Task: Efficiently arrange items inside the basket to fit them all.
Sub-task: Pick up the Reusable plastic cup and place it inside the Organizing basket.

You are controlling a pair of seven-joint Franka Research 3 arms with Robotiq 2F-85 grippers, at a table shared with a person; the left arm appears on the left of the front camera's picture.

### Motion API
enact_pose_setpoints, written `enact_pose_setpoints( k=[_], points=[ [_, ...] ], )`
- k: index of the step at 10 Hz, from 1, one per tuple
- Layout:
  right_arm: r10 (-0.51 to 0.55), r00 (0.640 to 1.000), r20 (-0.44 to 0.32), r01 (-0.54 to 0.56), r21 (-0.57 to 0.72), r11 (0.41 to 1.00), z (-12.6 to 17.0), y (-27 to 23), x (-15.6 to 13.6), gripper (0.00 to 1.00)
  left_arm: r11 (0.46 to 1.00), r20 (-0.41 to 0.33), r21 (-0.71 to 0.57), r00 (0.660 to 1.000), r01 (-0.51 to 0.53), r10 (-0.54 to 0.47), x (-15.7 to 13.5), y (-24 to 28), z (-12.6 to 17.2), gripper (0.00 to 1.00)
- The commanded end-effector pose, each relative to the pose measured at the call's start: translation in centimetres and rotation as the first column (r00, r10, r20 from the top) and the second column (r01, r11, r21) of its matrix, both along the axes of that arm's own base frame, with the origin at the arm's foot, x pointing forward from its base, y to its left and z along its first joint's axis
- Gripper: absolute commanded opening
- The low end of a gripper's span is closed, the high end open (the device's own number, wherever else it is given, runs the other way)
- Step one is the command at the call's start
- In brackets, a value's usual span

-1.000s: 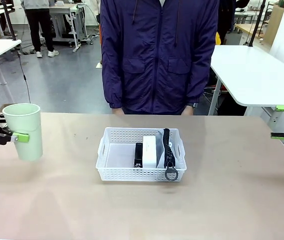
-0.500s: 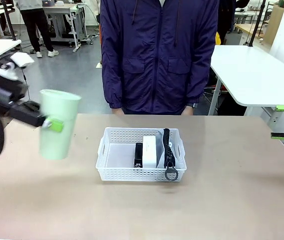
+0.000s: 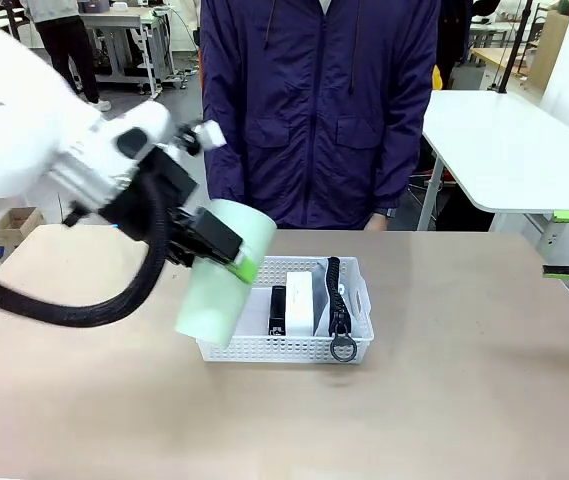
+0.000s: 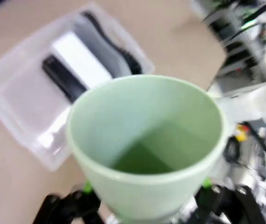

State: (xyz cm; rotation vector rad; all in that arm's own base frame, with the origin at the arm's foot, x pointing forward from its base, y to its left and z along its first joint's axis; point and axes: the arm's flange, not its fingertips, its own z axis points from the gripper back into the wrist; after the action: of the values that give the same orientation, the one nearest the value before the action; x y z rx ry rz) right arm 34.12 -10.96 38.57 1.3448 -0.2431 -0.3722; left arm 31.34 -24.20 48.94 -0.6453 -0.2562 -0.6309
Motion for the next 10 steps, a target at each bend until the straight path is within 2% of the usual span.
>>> enact_pose_setpoints(
  k=[1, 2, 3, 4, 5, 8, 9, 10],
  points=[
    [-0.002, 1.000, -0.007, 0.002, 0.011, 1.000, 0.5, 0.0, -0.1, 1.00, 0.996, -0.106, 0.079, 0.994, -0.030, 0.038, 4.9, -2.3, 1.3, 0.88],
    [-0.002, 1.000, -0.007, 0.002, 0.011, 1.000, 0.5, 0.0, -0.1, 1.00, 0.987, -0.043, 0.083, 0.989, -0.135, 0.139, 7.0, -3.0, 1.4, 0.88],
    [-0.002, 1.000, -0.007, 0.002, 0.011, 1.000, 0.5, 0.0, -0.1, 1.00, 0.982, -0.032, 0.022, 0.981, -0.189, 0.190, 8.8, -3.2, 1.8, 0.88],
    [-0.002, 1.000, -0.007, 0.002, 0.011, 1.000, 0.5, 0.0, -0.1, 1.00, 0.993, -0.037, -0.042, 0.993, -0.111, 0.110, 9.0, -2.7, 2.4, 0.88],
    [-0.002, 1.000, -0.007, 0.002, 0.011, 1.000, 0.5, 0.0, -0.1, 1.00, 0.989, -0.055, 0.076, 0.990, -0.127, 0.131, 7.3, -2.7, 0.4, 0.88],
    [-0.002, 1.000, -0.007, 0.002, 0.011, 1.000, 0.5, 0.0, -0.1, 1.00, 0.989, -0.055, 0.076, 0.990, -0.127, 0.131, 7.3, -2.7, 0.4, 0.88],
    [-0.002, 1.000, -0.007, 0.002, 0.011, 1.000, 0.5, 0.0, -0.1, 1.00, 0.992, -0.066, 0.048, 0.990, -0.118, 0.121, 8.3, -3.1, 0.3, 0.88],
    [-0.002, 1.000, -0.007, 0.002, 0.011, 1.000, 0.5, 0.0, -0.1, 1.00, 0.954, -0.116, 0.064, 0.947, -0.294, 0.299, 8.4, -3.5, -0.5, 0.88]
  ],
)
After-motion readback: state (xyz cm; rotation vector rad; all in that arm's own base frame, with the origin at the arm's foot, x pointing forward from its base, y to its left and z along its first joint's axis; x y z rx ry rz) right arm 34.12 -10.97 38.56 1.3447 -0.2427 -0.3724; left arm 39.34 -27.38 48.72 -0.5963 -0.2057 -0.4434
